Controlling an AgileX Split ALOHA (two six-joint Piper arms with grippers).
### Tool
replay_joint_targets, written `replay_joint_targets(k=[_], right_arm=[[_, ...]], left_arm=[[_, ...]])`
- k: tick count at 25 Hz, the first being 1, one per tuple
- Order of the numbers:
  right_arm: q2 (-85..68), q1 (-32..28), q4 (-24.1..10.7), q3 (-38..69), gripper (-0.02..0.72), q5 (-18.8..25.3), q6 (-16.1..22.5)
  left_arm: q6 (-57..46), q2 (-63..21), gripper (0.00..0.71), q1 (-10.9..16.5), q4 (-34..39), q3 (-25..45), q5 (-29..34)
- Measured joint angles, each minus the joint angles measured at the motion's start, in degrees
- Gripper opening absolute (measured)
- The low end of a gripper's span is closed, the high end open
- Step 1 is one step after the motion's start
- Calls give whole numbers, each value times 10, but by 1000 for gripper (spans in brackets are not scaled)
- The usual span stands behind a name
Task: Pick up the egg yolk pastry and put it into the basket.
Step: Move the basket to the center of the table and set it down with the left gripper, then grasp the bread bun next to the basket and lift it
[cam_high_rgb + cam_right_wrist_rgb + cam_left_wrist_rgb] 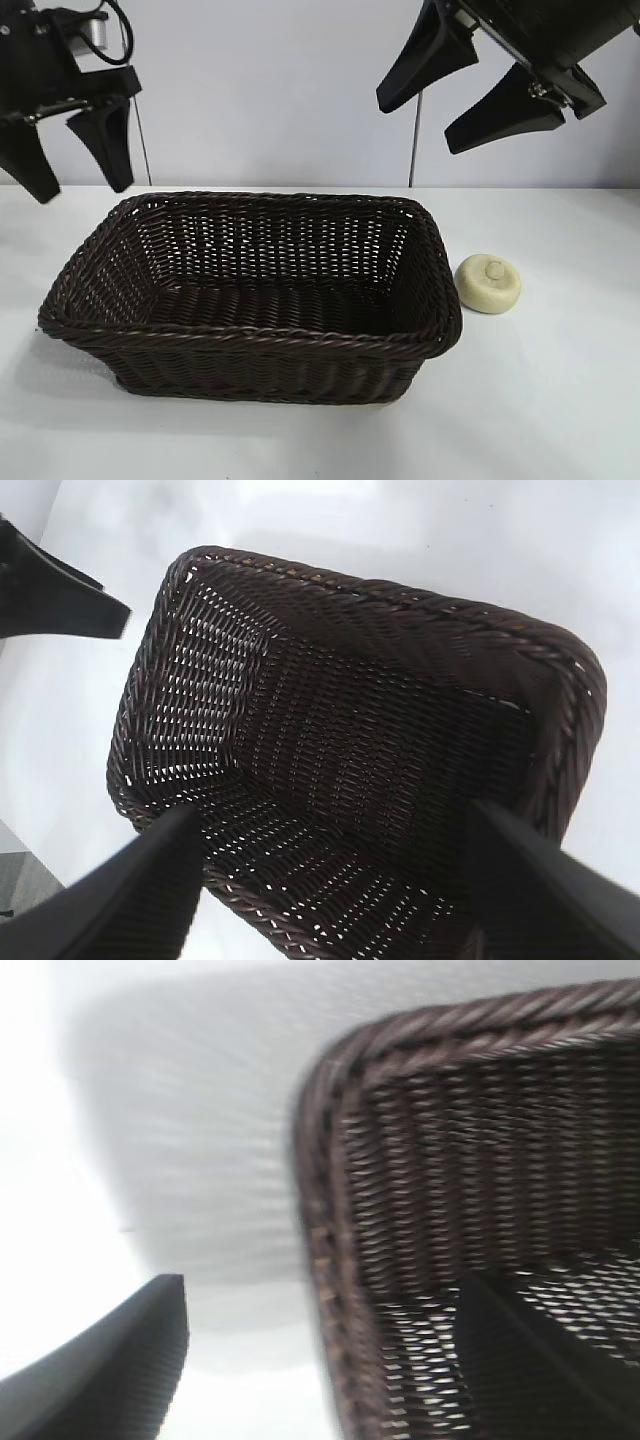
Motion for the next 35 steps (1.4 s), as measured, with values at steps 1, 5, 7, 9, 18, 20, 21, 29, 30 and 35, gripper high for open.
replay_joint_targets(k=[1,5,7,9,18,20,21,29,30,35], right_arm=[[0,0,0,0,529,0,0],[0,0,0,0,529,0,0],[0,0,0,0,529,0,0],[0,0,-1,0,529,0,0],[0,0,-2,0,529,0,0],[0,0,-2,0,529,0,0],[0,0,-2,0,529,0,0],[0,0,-4,0,529,1,0],[0,0,-4,0,529,1,0],[0,0,-4,0,529,4,0]], left_arm=[[-9,0,540,0,15,-1,-1],[-24,0,540,2,58,-1,-5],[-25,0,540,10,59,-1,-5],[-25,0,540,28,63,-1,-5],[-25,0,540,85,92,-1,6],[-25,0,540,85,92,-1,7],[-25,-1,540,85,92,-1,7],[-26,-96,540,85,100,84,7],[-26,-119,540,85,103,104,7],[-26,-253,540,85,103,217,8]])
